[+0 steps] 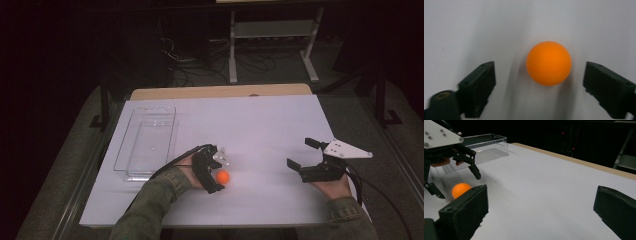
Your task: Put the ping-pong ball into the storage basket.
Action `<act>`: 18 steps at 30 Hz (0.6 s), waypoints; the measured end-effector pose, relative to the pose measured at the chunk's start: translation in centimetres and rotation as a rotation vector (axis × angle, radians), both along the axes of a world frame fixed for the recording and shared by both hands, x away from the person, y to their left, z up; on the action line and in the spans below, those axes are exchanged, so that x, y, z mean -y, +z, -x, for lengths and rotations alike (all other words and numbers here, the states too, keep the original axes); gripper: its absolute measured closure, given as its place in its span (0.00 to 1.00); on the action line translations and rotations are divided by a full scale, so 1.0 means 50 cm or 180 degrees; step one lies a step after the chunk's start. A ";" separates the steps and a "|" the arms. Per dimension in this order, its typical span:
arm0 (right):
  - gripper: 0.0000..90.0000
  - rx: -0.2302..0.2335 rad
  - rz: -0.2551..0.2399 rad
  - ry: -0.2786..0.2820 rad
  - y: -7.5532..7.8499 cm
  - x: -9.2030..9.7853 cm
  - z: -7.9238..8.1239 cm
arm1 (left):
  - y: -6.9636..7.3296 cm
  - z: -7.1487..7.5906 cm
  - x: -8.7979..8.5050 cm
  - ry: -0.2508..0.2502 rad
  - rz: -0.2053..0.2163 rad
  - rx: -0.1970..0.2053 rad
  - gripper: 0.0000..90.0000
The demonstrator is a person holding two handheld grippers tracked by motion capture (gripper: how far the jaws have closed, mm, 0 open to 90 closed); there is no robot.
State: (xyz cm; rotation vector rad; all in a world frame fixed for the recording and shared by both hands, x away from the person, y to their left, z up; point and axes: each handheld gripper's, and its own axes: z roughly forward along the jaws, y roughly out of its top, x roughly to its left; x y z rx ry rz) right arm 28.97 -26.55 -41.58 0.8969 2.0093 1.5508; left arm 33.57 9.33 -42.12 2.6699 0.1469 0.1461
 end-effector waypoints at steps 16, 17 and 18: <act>0.00 0.0001 0.0016 0.0005 -0.001 0.000 0.000 | 0.001 -0.001 0.003 -0.0118 0.0003 -0.0030 0.36; 0.00 -0.0002 0.0017 0.0006 -0.001 0.000 0.000 | 0.001 -0.001 0.003 -0.0121 0.0007 -0.0037 0.37; 0.00 -0.0003 0.0018 0.0009 -0.001 0.000 -0.001 | 0.001 -0.001 0.003 -0.0124 0.0006 -0.0037 0.38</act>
